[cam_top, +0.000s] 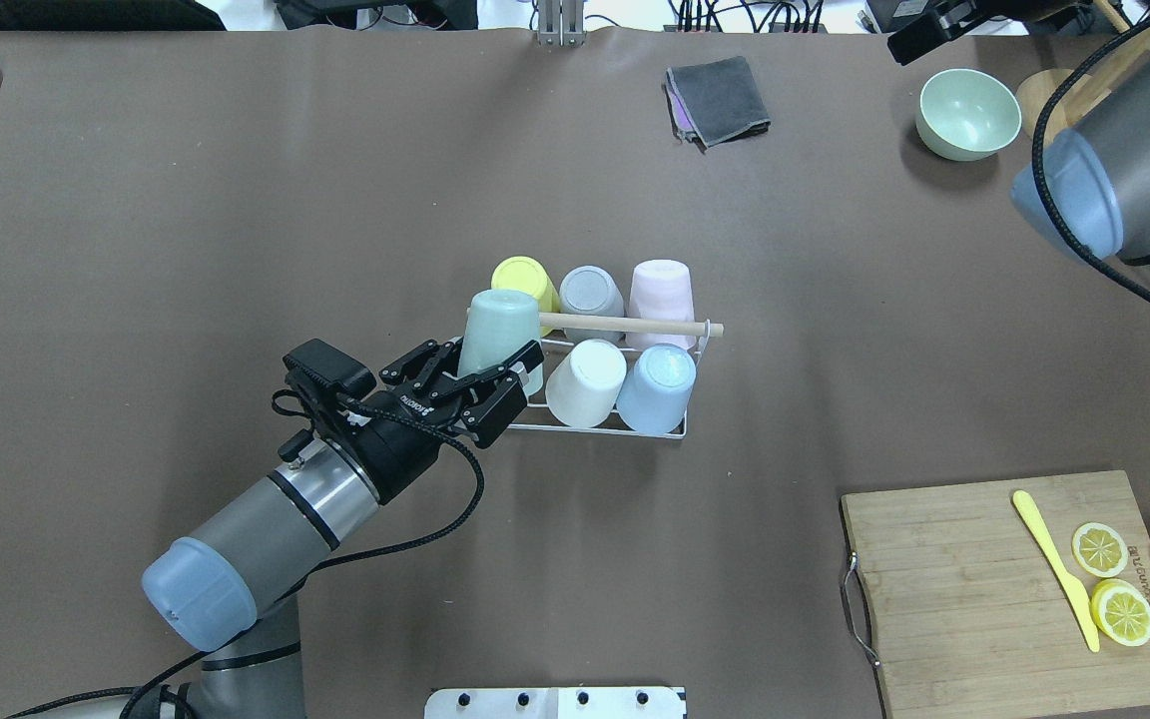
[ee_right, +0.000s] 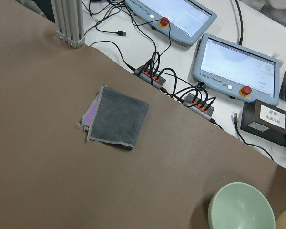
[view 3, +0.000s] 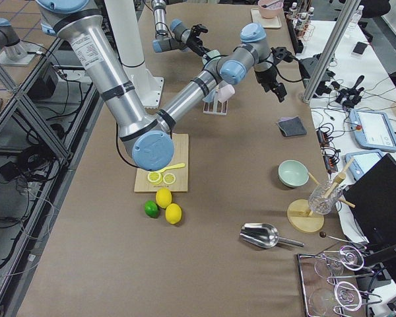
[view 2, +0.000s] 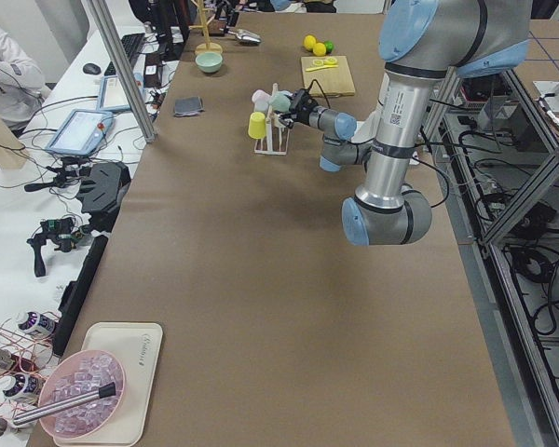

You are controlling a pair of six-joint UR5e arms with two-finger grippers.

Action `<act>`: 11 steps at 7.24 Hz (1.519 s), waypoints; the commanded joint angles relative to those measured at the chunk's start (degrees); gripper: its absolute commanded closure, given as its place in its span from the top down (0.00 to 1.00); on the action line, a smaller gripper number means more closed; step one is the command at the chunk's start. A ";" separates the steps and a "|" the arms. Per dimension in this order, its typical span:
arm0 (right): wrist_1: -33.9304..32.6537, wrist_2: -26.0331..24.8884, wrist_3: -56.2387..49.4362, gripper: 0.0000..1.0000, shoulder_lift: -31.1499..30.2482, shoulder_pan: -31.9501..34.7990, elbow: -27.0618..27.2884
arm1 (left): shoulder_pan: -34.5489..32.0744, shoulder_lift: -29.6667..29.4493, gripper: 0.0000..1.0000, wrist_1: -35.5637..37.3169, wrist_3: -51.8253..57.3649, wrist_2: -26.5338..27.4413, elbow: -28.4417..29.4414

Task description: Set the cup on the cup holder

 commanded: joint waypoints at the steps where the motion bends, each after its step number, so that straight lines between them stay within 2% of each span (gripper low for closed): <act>1: -4.71 0.90 -4.14 1.00 0.30 1.86 0.63 | 0.11 -0.09 0.41 0.65 -0.18 0.61 0.74; 3: -6.56 0.99 -4.14 1.00 1.61 1.95 0.63 | 0.11 -0.09 0.41 0.74 -0.27 0.61 0.92; 9: -6.65 1.87 -4.14 1.00 2.23 1.95 0.63 | -0.41 0.00 0.41 0.48 -0.18 1.75 -0.13; 11: -7.35 1.87 -4.05 1.00 2.23 1.95 0.63 | -0.50 0.00 0.41 0.74 0.00 4.46 0.39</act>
